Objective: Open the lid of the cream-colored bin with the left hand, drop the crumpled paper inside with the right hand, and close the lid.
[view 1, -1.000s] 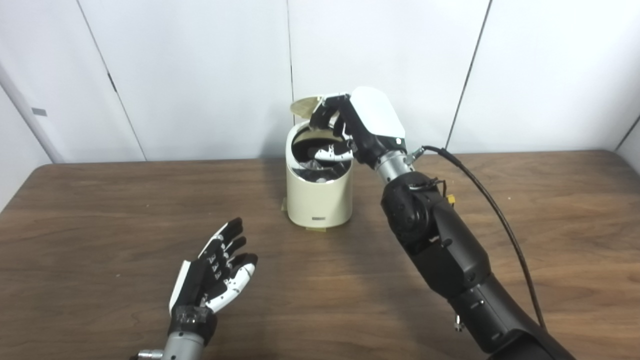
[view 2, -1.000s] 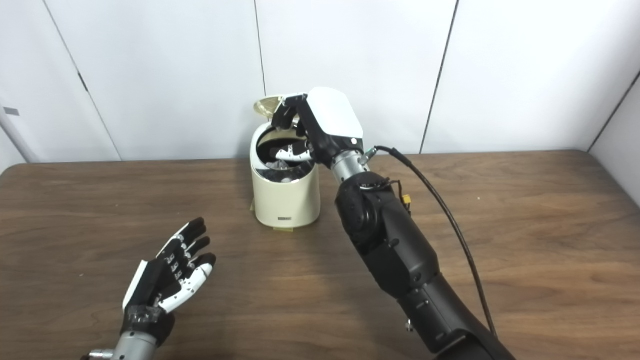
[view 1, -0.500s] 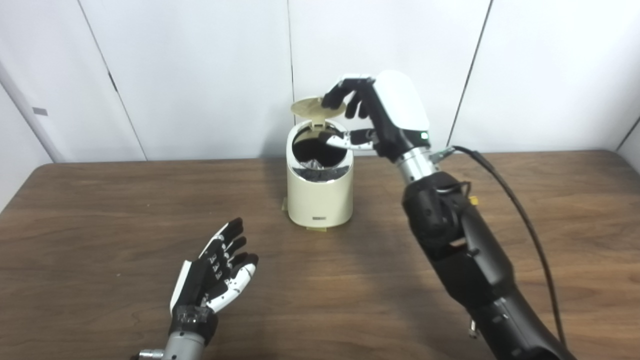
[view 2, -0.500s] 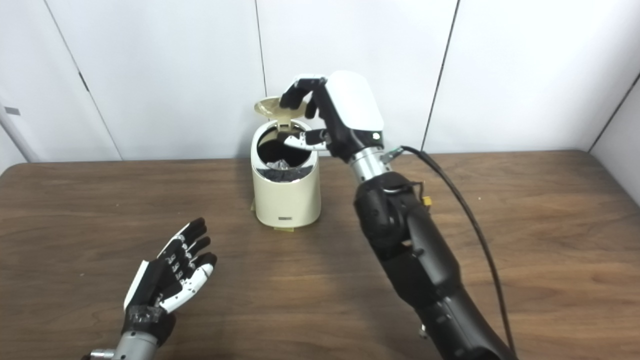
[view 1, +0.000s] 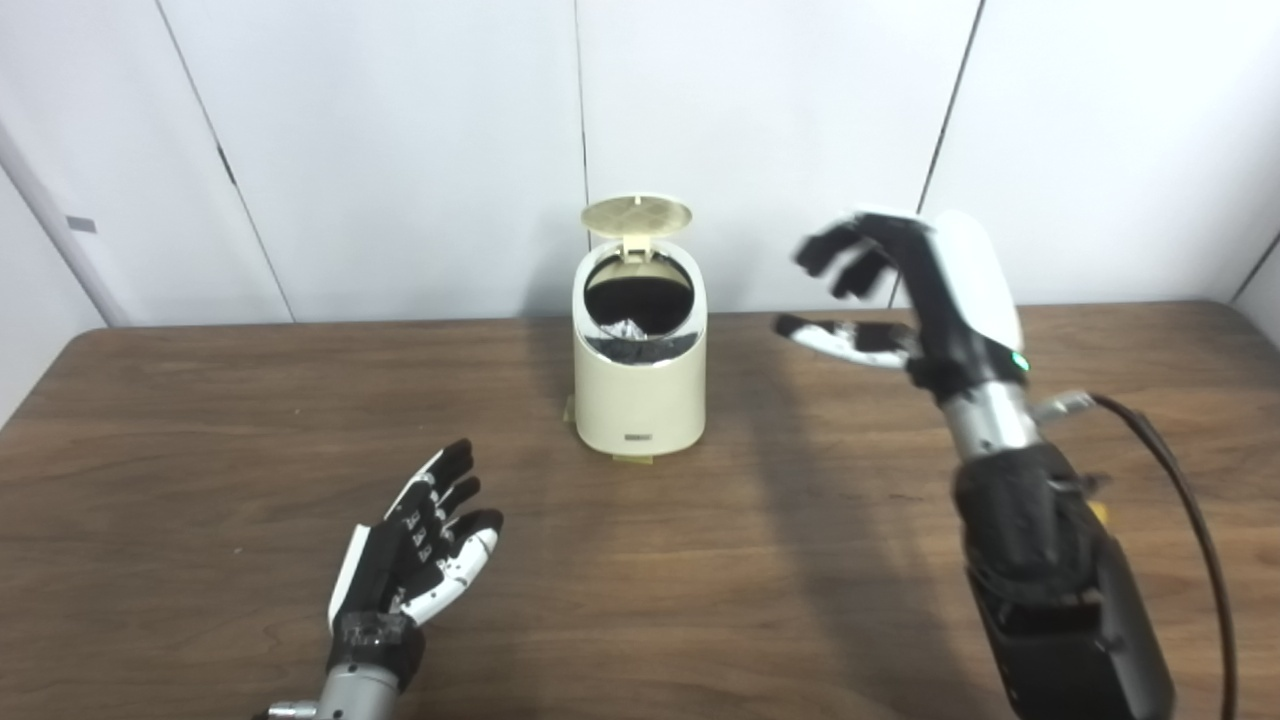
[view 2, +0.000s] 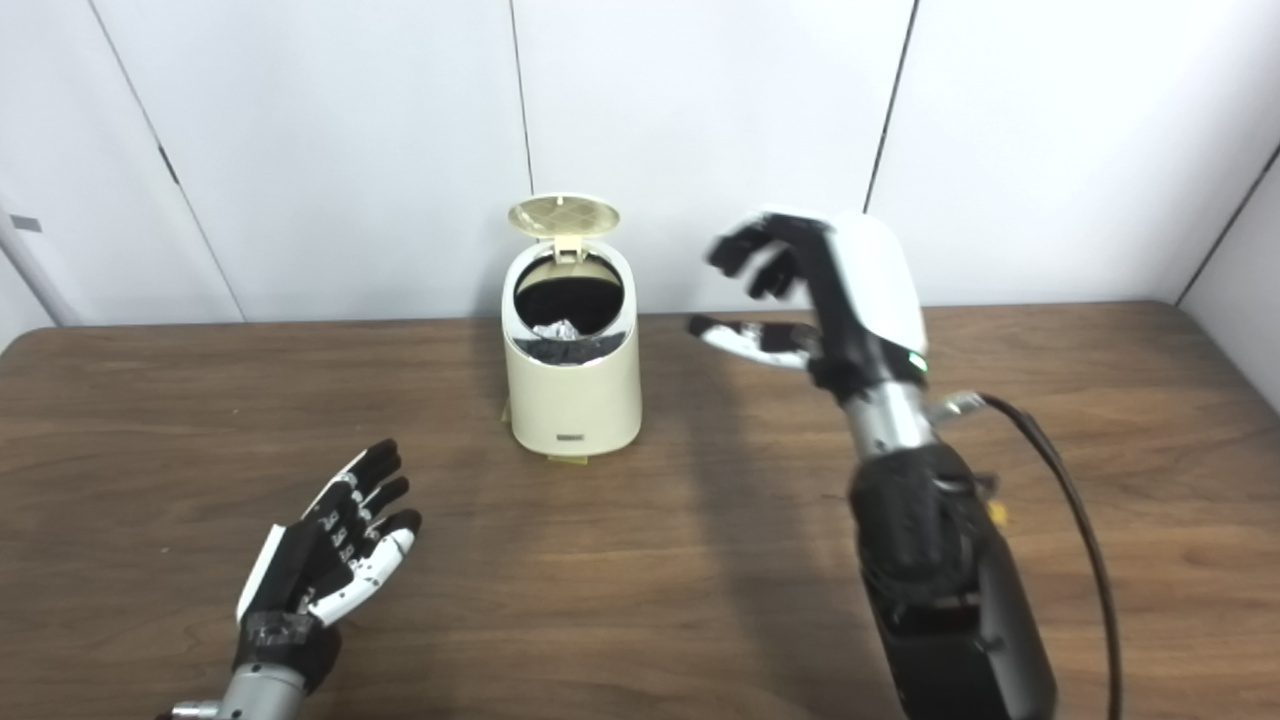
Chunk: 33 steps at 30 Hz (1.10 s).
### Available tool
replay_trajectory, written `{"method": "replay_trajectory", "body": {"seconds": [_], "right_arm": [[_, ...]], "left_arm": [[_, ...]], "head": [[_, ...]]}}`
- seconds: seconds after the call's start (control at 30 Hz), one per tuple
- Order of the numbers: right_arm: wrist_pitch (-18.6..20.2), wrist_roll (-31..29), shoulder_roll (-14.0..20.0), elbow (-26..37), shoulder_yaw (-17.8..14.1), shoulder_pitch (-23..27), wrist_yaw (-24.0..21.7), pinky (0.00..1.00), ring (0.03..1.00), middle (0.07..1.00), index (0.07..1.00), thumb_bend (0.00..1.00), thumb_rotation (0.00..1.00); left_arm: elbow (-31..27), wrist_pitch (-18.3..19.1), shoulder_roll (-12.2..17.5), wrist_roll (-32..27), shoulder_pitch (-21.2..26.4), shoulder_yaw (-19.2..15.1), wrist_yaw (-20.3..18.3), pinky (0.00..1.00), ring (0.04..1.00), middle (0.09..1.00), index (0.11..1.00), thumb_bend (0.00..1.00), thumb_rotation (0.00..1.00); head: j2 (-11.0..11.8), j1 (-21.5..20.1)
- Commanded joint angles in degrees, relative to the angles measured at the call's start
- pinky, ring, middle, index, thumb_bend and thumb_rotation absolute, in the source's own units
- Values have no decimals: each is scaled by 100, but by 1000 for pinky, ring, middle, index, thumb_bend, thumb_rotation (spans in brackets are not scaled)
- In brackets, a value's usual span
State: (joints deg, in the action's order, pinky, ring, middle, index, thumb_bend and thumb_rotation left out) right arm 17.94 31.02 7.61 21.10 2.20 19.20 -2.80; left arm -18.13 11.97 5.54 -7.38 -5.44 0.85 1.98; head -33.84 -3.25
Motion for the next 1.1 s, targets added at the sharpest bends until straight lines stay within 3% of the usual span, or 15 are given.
{"method": "replay_trajectory", "body": {"seconds": [0.0, 0.07, 0.17, 0.2, 0.23, 0.33, 0.4, 0.6, 0.73, 0.83, 1.07], "right_arm": [[381, -459, -86, 318, -301, -4, -103, 372, 412, 501, 536, 506, 0], [606, -853, -170, 381, -533, -150, -158, 409, 412, 518, 534, 510, 0], [584, -1783, -279, 236, -921, -317, -274, 551, 625, 691, 502, 504, 137], [588, -2168, -326, 168, -1058, -359, -333, 703, 759, 794, 712, 543, 391], [594, -2430, -352, 126, -1140, -384, -367, 723, 776, 808, 735, 548, 429], [413, -3061, -259, -141, -1261, -516, -555, 890, 915, 923, 890, 592, 710], [277, -3321, -199, -320, -1268, -608, -626, 960, 979, 983, 972, 642, 823], [126, -3753, -191, -519, -1207, -828, -666, 1000, 1000, 1000, 1000, 623, 975], [207, -3821, -371, -468, -1175, -974, -463, 1000, 1000, 1000, 1000, 625, 981], [188, -3792, -523, -424, -1113, -1081, -293, 1000, 1000, 1000, 1000, 614, 986], [0, -3856, -656, -508, -1097, -1202, -108, 1000, 1000, 1000, 1000, 570, 1000]], "left_arm": [[-65, -243, -177, -85, 101, -88, -21, 814, 894, 919, 929, 387, 50], [-63, -220, -174, -115, 122, -133, -13, 817, 895, 916, 931, 395, 75], [-94, -144, -212, -137, 162, -179, 36, 853, 903, 918, 934, 401, 95], [-102, -126, -211, -86, 177, -177, 57, 865, 902, 917, 935, 394, 141], [-106, -116, -209, -47, 187, -173, 71, 866, 902, 917, 936, 394, 150], [-106, -113, -190, 20, 232, -166, 77, 882, 901, 914, 936, 381, 226], [-126, -109, -174, 111, 262, -149, 90, 884, 897, 909, 933, 385, 255], [-267, -28, -78, 441, 358, -77, 34, 856, 897, 910, 939, 369, 322], [-339, 115, 66, 788, 502, 6, -40, 893, 922, 922, 947, 371, 395], [-385, 202, 279, 1357, 643, 188, -125, 967, 949, 930, 948, 400, 473], [-318, 351, 455, 2031, 1153, 443, -294, 906, 934, 933, 934, 433, 458]], "head": [[-6, -15], [-1, -31], [7, -21], [7, -21], [7, -21], [9, 8], [17, 41], [11, 73], [-1, 55], [-9, 31], [0, 34]]}}
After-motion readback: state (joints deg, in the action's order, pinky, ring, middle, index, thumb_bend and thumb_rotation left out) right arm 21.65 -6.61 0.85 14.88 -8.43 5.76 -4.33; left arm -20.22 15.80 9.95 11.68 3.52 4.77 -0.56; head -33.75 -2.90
